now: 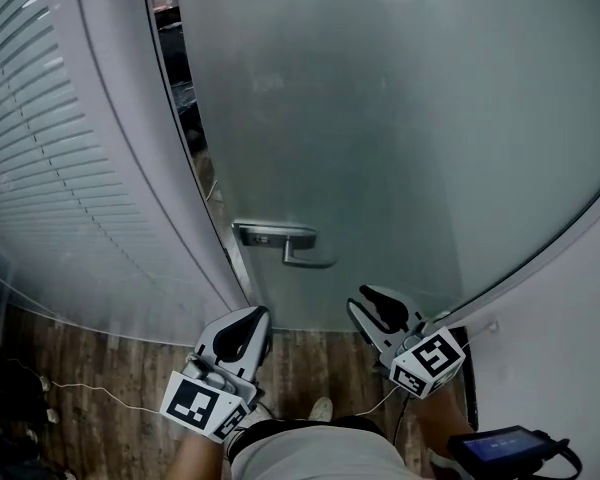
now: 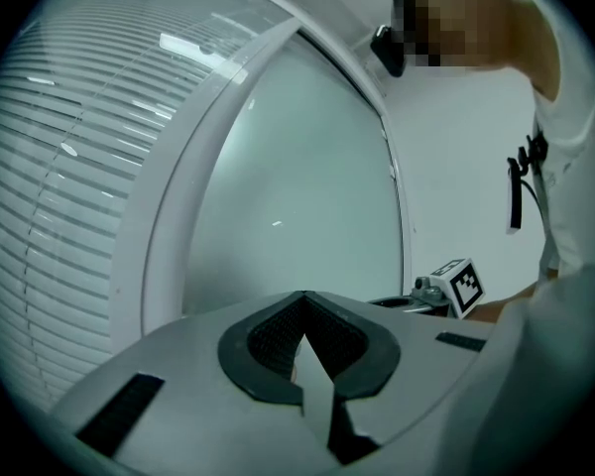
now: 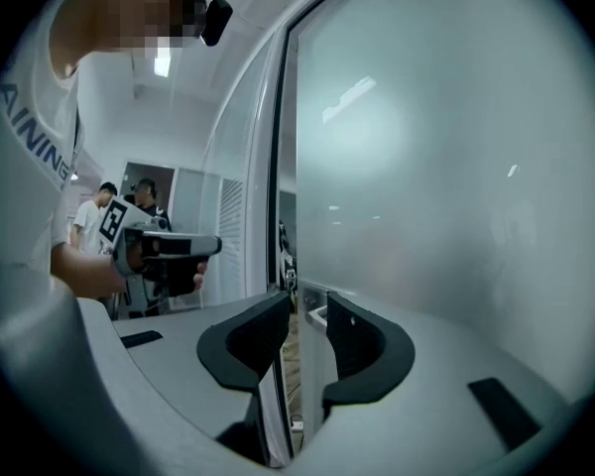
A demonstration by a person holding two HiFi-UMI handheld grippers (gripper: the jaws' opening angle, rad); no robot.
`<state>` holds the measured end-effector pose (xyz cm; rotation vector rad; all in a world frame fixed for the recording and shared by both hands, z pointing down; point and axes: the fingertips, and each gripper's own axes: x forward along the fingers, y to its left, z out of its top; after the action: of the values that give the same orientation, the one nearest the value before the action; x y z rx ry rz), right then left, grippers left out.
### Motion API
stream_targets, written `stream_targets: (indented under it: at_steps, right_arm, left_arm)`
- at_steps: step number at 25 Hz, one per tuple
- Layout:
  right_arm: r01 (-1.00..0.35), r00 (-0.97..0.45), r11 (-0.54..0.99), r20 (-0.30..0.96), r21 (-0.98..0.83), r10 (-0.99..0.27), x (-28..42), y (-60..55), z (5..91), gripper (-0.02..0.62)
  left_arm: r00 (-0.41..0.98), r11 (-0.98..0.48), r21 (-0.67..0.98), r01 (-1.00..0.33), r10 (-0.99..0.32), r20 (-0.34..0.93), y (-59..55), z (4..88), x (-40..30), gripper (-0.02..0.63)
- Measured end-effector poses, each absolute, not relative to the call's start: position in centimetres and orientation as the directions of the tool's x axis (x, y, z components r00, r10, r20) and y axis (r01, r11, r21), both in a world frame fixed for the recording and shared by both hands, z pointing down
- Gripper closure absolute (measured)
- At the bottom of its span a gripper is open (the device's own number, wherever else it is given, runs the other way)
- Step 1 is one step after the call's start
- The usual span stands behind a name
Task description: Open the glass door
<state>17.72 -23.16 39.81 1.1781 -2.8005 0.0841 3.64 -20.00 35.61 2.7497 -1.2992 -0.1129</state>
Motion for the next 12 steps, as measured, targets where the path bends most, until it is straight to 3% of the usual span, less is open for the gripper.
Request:
stream_targets:
  at_steps: [3,9,12]
  right_arm:
    - [-0.724,-0.672,0.689,0.186,0.041,-0.717,16.5,-25.3,41.4,0.453]
    - [-0.754,-0.583,0.647,0.341,0.112,-0.738,16.8,-30.6,45.9,0.444]
    - [-0.755,-0.552,0.643,0.404,0.128,-0.729,16.7,-32.2,48.2,0.4]
  left_arm:
    - [0.642,-0.639,0.124,-0.759,-0.767,-0.026,-20.1,35.4,2.6,0.607]
    - [0.648,-0.644,0.141,-0.752,-0.761,-0.021,-19.9,35.4,1.2,0.607]
    - [0.654,-0.649,0.15,-0.746,-0.756,-0.015,-19.9,36.0,0.6,0.607]
